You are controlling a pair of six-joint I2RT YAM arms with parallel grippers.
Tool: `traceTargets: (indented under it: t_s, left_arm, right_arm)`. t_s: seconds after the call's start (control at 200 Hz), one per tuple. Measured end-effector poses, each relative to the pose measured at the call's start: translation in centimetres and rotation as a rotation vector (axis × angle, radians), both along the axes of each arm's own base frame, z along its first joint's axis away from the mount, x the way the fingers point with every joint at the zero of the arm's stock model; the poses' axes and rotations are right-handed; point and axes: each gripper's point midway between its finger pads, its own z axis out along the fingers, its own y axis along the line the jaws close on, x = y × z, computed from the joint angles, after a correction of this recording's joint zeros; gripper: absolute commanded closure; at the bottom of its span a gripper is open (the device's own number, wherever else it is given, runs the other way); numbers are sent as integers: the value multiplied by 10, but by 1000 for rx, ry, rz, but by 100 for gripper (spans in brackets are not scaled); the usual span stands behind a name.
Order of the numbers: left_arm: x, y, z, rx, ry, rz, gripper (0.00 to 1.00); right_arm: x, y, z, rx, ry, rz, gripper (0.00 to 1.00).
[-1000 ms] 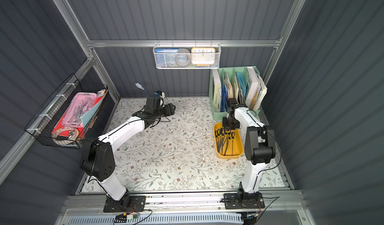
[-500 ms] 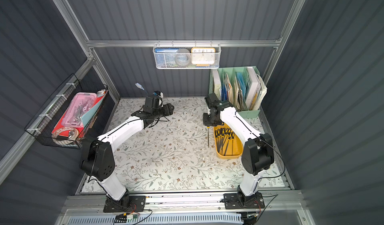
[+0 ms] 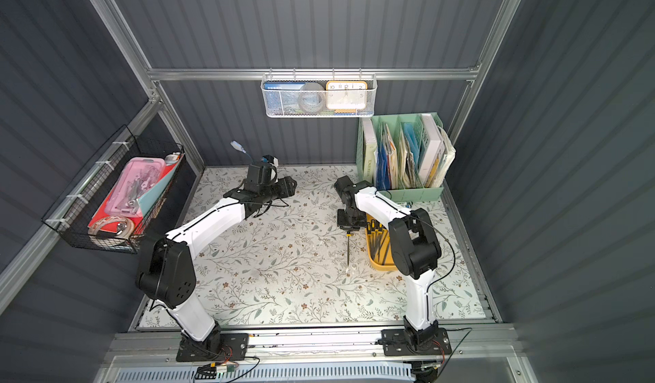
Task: Take the file tool out of the storage box
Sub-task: Place the file tool at the center of the board.
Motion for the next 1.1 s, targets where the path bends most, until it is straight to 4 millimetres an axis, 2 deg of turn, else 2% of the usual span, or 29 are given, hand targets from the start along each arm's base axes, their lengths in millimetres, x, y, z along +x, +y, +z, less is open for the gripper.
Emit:
traceTargets:
  t_s: [0.32, 0.48, 0.605, 0.805, 0.951, 1.026, 1.101]
  left_arm:
    - [-1, 0, -1, 2, 4, 0, 31]
    - [-1, 0, -1, 2, 4, 0, 31]
    - [-1, 0, -1, 2, 4, 0, 31]
    - [-1, 0, -2, 3, 6, 0, 31]
    - [-1, 0, -2, 3, 6, 0, 31]
    - [-1, 1, -2, 3, 6, 1, 31]
    - [-1, 1, -2, 4, 6, 2, 31]
  right_arm:
    - [-4, -1, -30, -49, 55, 27, 90]
    - [-5, -2, -36, -59, 67, 32, 86]
    - [-5, -2, -36, -60, 67, 32, 82]
    - [-5, -3, -36, -64, 65, 34, 63]
    - [-4, -4, -33, -72, 56, 44, 61]
    - [-1, -5, -25, -74, 32, 44, 60]
    - [5, -8, -4, -72, -28, 42, 61]
